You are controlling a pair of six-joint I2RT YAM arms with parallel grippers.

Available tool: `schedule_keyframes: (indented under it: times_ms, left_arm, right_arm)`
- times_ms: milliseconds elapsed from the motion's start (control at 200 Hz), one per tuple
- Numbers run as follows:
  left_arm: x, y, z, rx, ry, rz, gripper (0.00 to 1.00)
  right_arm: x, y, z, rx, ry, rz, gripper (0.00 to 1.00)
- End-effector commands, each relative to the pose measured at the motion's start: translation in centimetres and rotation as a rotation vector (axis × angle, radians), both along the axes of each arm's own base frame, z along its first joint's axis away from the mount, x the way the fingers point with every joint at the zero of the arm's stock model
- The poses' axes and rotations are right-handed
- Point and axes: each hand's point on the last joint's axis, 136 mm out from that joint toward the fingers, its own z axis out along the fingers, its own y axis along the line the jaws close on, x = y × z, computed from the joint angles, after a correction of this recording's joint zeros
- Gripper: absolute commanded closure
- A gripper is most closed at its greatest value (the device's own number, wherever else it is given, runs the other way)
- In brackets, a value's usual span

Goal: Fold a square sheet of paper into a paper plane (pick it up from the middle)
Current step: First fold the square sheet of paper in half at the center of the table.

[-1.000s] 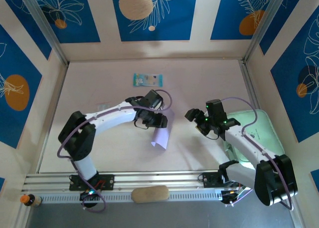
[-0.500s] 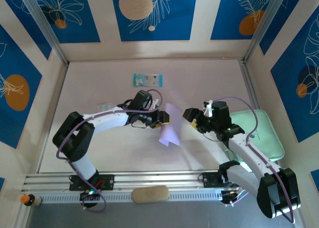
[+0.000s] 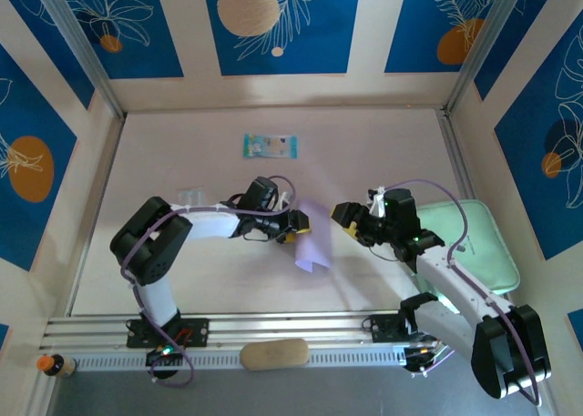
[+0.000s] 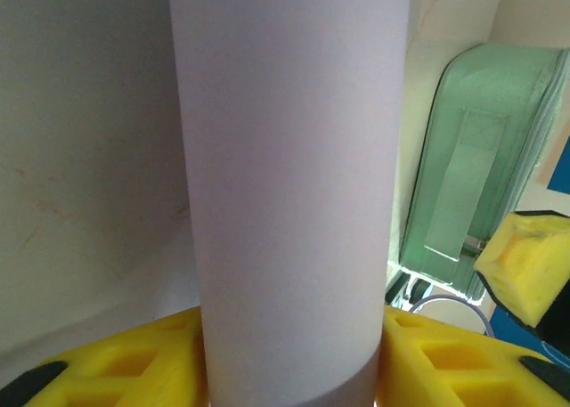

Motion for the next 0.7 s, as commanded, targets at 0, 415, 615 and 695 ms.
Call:
schedule_keyframes:
  times_ms: [0,415,615,695]
  left_arm:
    - [-0.1,0.2,-1.0,0.014,0.010,0.027,0.53]
    - [-1.0,2.5,-3.0,0.199,-0.008,-0.015,0.49]
    - [-1.3,3.1,-3.4,0.247,-0.006,-0.025,0.44]
    - [-1.2,3.5,-3.2,0.276,-0.016,-0.030,0.42]
  right_arm:
    - [-0.2,0.0,-0.7,-0.028,-0.009,0.010,0.25]
    - [-0.6,0.6,-1.4,-0.040,0.033,0.026,0.27]
    - [-1.3,0.6,-2.2,-0.037,0.066,0.021,0.27]
    - [-1.4,0.6,-2.1,-0.036,0.070,0.024,0.27]
